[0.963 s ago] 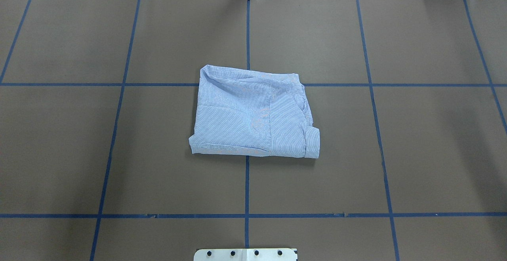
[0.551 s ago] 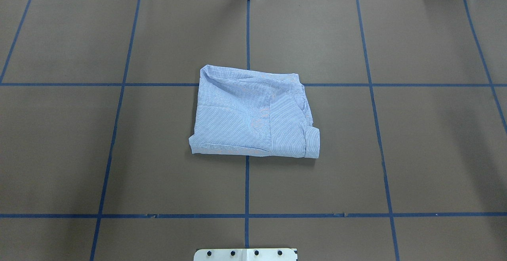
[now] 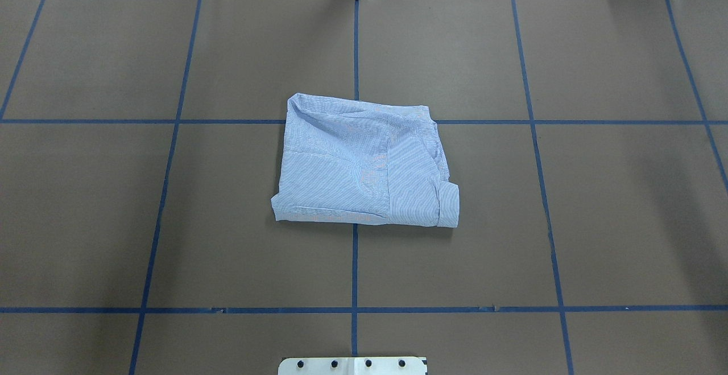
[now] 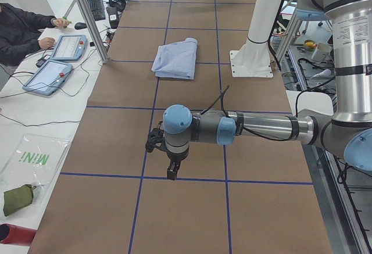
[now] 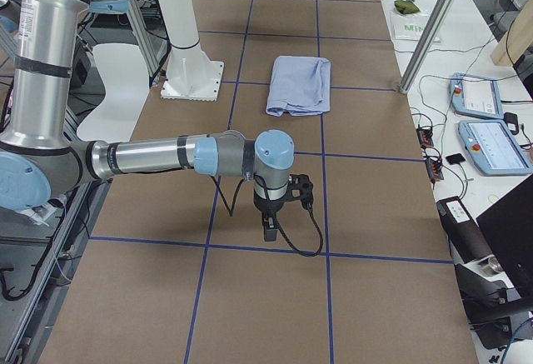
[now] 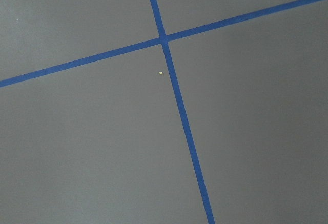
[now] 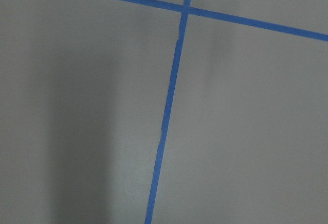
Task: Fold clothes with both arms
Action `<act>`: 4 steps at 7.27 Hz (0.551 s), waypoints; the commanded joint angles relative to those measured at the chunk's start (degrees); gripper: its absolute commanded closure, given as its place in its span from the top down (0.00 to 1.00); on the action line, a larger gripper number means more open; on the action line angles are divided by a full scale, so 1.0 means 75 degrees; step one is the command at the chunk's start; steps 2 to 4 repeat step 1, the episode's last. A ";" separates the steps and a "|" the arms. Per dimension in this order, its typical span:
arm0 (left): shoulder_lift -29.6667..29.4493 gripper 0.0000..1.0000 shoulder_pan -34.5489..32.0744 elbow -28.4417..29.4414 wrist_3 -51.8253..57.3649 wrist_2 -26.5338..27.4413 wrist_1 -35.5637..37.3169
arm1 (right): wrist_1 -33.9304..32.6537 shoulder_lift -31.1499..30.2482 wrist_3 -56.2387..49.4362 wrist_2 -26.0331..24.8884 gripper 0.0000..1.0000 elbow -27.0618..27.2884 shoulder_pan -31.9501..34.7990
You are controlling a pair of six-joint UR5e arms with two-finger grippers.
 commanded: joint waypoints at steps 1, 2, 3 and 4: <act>0.0000 1.00 0.0006 -0.0005 0.0000 0.0000 -0.0003 | 0.0000 0.0000 -0.0003 0.0000 1.00 0.0004 0.0002; 0.0000 1.00 0.0006 -0.0005 0.0000 0.0000 -0.0003 | 0.0000 0.0000 -0.0003 0.0000 1.00 0.0004 0.0002; 0.0000 1.00 0.0006 -0.0005 0.0000 0.0000 -0.0003 | 0.0000 0.0000 -0.0003 0.0000 1.00 0.0004 0.0002; 0.0000 1.00 0.0006 -0.0005 0.0000 0.0000 -0.0003 | 0.0000 0.0000 -0.0003 0.0000 1.00 0.0004 0.0002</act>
